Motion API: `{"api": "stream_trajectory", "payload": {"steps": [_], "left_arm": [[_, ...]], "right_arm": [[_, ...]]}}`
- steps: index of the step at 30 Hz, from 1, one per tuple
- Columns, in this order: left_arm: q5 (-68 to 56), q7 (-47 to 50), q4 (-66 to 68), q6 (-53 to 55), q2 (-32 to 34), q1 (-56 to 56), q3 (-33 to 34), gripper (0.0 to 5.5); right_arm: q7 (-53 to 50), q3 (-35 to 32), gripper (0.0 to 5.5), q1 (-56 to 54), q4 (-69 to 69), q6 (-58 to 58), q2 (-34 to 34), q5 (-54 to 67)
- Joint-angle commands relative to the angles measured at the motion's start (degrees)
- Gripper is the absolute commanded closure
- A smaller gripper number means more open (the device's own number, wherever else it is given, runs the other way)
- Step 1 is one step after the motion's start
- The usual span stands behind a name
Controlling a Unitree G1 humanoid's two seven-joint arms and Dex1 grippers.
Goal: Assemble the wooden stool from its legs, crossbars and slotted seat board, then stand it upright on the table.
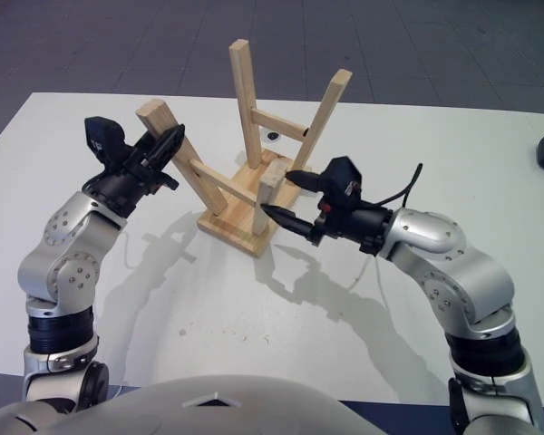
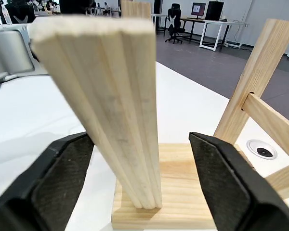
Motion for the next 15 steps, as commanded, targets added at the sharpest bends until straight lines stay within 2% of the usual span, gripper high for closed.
{"api": "stream_trajectory", "payload": {"steps": [1,4,7,15], "left_arm": [[1.6,0.0,0.7,-0.3,0.4,-0.4,-0.1,4.47],[1.8,-0.3,0.8,-0.6,0.1,-0.2,-0.3,4.47],[1.6,-1.3,1.1,-1.1,-0.2,-0.3,-1.0,4.47],[0.1,-6.3,1.4,-1.6,-0.2,-1.8,-3.6,4.47]], "right_arm": [[-4.7,-8.6,1.06,-6.9,4.9,5.8,2.2,19.0],[-10.3,-11.7,0.59,-13.8,11.4,5.9,3.9,23.9],[-13.9,-11.9,0.13,-19.4,16.6,5.5,5.7,24.3],[-0.3,3.9,0.1,-18.4,21.1,-4.0,5.6,-0.3]]}}
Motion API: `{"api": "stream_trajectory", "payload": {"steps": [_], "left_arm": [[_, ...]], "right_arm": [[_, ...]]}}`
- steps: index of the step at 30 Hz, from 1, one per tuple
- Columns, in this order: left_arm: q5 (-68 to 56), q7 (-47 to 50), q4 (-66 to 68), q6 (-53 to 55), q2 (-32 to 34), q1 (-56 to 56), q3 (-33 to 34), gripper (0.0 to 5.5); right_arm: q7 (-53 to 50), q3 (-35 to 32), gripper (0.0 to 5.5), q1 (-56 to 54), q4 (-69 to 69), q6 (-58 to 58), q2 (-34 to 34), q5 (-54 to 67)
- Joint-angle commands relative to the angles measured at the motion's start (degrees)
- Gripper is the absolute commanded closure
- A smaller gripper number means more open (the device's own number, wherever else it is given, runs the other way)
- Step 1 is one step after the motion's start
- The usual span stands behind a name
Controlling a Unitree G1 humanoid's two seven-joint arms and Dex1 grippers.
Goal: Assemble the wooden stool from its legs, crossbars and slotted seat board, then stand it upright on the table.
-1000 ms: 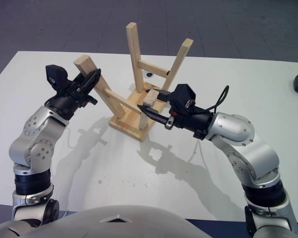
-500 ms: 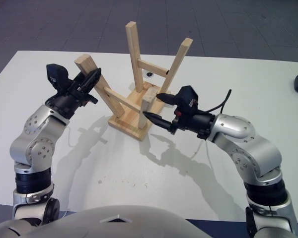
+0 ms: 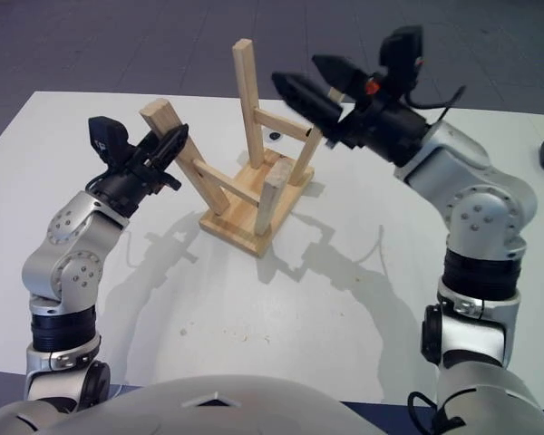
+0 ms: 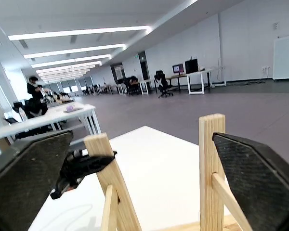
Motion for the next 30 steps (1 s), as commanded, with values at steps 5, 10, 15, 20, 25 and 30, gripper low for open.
{"api": "stream_trajectory", "payload": {"steps": [5,10,15,20,25,30], "left_arm": [[-0.4,-6.3,0.6,-0.2,0.0,-2.9,-5.1,4.47],[-0.4,-7.9,0.4,0.0,0.3,-3.3,-7.0,4.47],[-1.9,-8.3,-0.3,0.6,-0.5,-3.1,-7.4,4.47],[-1.8,-9.1,1.1,0.3,-0.1,-2.4,-7.1,4.47],[-1.7,-9.3,0.5,0.1,-0.3,-1.4,-7.6,4.47],[-1.2,-9.1,0.4,-0.2,-0.6,-1.6,-7.8,4.47]], "right_arm": [[8.3,6.3,0.1,2.2,3.3,-7.3,2.7,-12.2],[9.7,5.5,0.1,3.6,2.8,-6.3,3.3,-11.7],[4.8,-1.5,0.1,0.6,3.7,-0.8,7.8,-2.1],[0.2,-4.8,0.1,1.8,-3.8,8.0,8.8,10.3],[-3.4,-5.3,0.1,1.7,-4.9,8.0,9.3,11.1],[-1.0,-3.5,0.1,2.4,-3.4,6.5,7.3,5.7]]}}
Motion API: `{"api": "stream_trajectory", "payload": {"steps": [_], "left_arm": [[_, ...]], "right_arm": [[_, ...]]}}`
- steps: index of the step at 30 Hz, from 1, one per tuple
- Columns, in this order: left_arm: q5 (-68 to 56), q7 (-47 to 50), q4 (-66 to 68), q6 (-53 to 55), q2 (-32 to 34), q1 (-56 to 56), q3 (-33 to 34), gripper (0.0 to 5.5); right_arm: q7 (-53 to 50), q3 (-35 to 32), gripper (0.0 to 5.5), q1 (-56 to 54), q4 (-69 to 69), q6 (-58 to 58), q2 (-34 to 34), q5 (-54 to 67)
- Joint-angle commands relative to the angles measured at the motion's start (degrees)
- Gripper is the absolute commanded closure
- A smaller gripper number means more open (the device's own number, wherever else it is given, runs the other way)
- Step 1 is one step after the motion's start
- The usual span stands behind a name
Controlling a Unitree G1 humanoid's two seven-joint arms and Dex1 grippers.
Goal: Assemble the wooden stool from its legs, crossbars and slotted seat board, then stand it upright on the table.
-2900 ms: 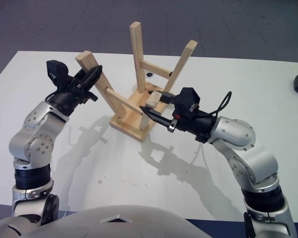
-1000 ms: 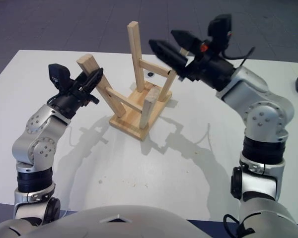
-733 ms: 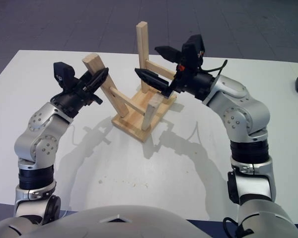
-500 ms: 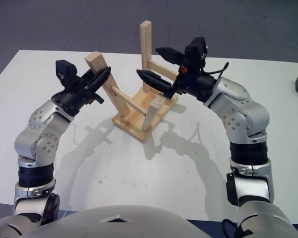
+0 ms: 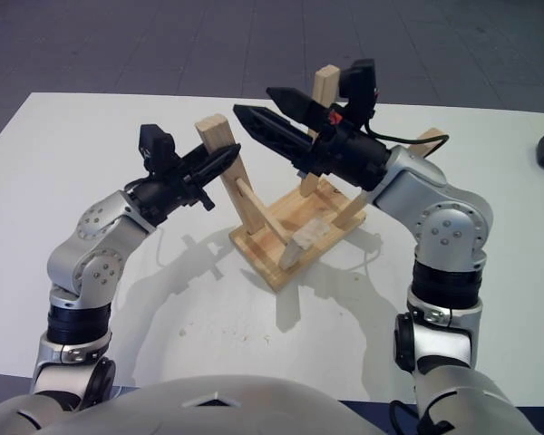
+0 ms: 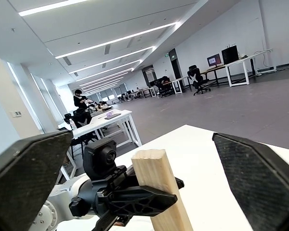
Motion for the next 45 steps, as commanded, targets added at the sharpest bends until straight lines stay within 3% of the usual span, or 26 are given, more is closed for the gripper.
{"api": "stream_trajectory", "payload": {"steps": [1,12,21,26,30,33,39,45], "left_arm": [[1.2,0.2,-0.4,-0.1,0.1,0.1,-0.3,4.47],[2.7,1.2,-1.5,-0.8,-0.2,1.6,-1.7,4.47],[2.8,1.3,-1.9,-0.8,-0.4,2.0,-2.3,4.47],[3.1,2.0,-0.3,-1.3,-0.3,2.0,-1.2,4.47],[1.9,2.7,-0.2,-0.9,-0.8,1.7,0.1,4.47],[2.3,2.6,-0.2,-1.1,-0.8,1.8,-0.1,4.47],[2.4,3.2,-0.7,-1.0,-1.4,1.8,-0.6,4.47],[2.5,3.4,-1.2,-1.0,-1.3,2.4,-0.9,4.47]], "right_arm": [[3.2,1.8,0.1,0.4,0.6,-1.2,-2.6,-5.1],[18.6,19.0,0.1,9.9,4.2,-11.1,-10.8,-29.9],[16.7,17.5,0.1,11.3,4.3,-13.0,-8.0,-31.8],[13.3,9.5,0.1,5.5,3.7,-8.0,-2.9,-22.2],[12.4,7.6,0.1,1.7,4.9,-7.3,-2.3,-21.9],[14.5,11.0,0.1,3.0,5.9,-8.6,-4.5,-26.4],[19.5,26.0,0.1,10.8,11.5,-18.2,-11.9,-45.4],[18.7,24.7,0.1,9.2,11.9,-20.2,-10.6,-45.3]]}}
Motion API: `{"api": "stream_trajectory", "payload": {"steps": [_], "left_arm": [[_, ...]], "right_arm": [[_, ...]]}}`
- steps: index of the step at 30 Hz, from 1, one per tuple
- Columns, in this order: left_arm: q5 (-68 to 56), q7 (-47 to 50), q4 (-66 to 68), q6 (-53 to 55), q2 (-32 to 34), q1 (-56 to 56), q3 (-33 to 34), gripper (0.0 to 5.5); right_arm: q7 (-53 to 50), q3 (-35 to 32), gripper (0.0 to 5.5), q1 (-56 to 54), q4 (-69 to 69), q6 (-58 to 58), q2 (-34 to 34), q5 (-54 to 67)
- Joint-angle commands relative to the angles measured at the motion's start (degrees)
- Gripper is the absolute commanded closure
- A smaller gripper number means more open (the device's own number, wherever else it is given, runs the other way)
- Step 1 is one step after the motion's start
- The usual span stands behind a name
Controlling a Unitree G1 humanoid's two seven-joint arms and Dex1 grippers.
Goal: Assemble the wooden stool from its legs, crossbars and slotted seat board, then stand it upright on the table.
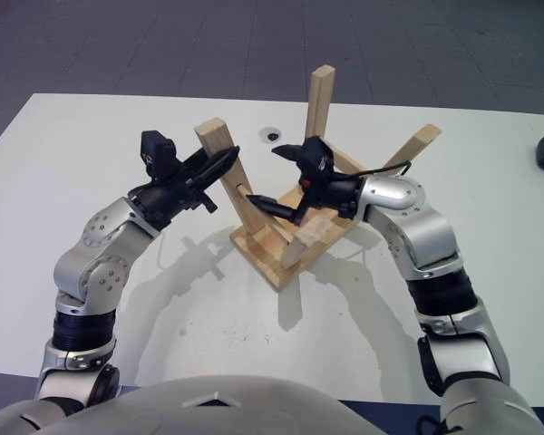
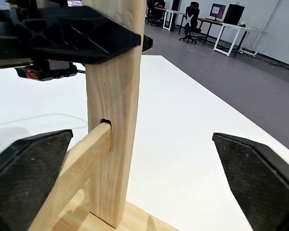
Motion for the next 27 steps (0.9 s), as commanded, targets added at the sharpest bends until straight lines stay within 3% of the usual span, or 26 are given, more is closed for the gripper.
{"api": "stream_trajectory", "payload": {"steps": [1,7,12,17,22,27], "left_arm": [[1.6,0.5,-0.9,0.2,0.3,0.4,-0.5,4.47],[4.7,-1.5,-2.4,0.1,1.7,1.8,-6.0,4.47],[10.9,0.4,-2.1,-1.5,3.5,7.6,-10.5,4.47],[15.7,2.2,-1.7,-4.2,5.7,14.9,-14.6,4.45],[19.3,5.6,-1.4,-5.9,6.4,17.5,-17.2,4.43],[17.9,9.0,-2.3,-5.4,5.0,16.3,-15.7,4.42]], "right_arm": [[-0.6,3.6,0.1,4.1,4.0,3.4,-0.9,-5.3],[-4.5,-2.1,0.1,2.5,4.7,3.8,2.1,-2.2],[-10.9,-14.7,0.1,-2.7,2.4,8.0,6.6,6.9],[-15.3,-22.5,0.1,-6.1,-3.2,12.0,7.4,14.3],[-19.3,-25.0,0.1,-7.5,-8.1,14.6,9.4,20.0],[-22.2,-25.4,0.1,-7.7,-8.3,14.3,9.7,19.9]]}}
